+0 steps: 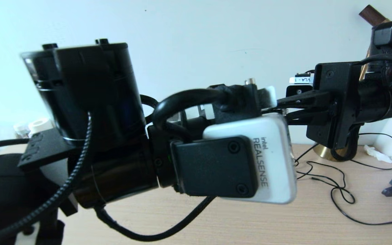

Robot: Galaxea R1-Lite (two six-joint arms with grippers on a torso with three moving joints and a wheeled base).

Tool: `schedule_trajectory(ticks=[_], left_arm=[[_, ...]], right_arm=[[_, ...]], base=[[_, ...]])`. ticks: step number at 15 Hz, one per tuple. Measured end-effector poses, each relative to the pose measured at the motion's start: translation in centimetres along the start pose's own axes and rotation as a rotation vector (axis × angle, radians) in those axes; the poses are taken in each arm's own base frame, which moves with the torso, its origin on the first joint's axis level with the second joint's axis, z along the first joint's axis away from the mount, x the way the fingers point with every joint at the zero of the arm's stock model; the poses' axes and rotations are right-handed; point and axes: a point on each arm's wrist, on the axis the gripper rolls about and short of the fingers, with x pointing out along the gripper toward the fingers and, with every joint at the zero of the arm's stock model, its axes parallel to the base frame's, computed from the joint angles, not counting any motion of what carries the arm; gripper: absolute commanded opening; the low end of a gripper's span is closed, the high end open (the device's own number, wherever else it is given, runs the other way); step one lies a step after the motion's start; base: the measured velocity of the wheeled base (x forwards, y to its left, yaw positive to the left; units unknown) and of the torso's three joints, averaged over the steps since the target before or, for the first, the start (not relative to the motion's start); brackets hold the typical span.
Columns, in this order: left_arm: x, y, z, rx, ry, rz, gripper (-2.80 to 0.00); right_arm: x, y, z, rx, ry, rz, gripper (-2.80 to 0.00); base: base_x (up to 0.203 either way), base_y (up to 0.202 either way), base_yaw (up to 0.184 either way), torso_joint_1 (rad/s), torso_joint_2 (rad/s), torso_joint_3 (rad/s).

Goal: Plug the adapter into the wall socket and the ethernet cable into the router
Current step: Hand it to the other hand

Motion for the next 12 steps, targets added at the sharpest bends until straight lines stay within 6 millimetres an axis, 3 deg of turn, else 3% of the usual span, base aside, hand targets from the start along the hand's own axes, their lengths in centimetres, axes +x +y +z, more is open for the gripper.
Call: schedule_trajectory(ticks=[7, 12], left_arm=[[-2.1, 0.2, 0.3, 0.000, 0.007, 0.010, 0.00], [-2.3, 0.6, 0.2, 0.004, 0.013, 0.025, 0.00]], right_arm=[[0.0, 0.0, -0.1, 0.001, 0.001, 0.000, -2.80], [0.0, -0.2, -0.3, 0.006, 0.003, -0.002, -2.80]], base=[[0.000, 0.000, 0.000, 0.000, 0.00, 0.000], [0.000, 0.000, 0.000, 0.000, 0.00, 0.000]])
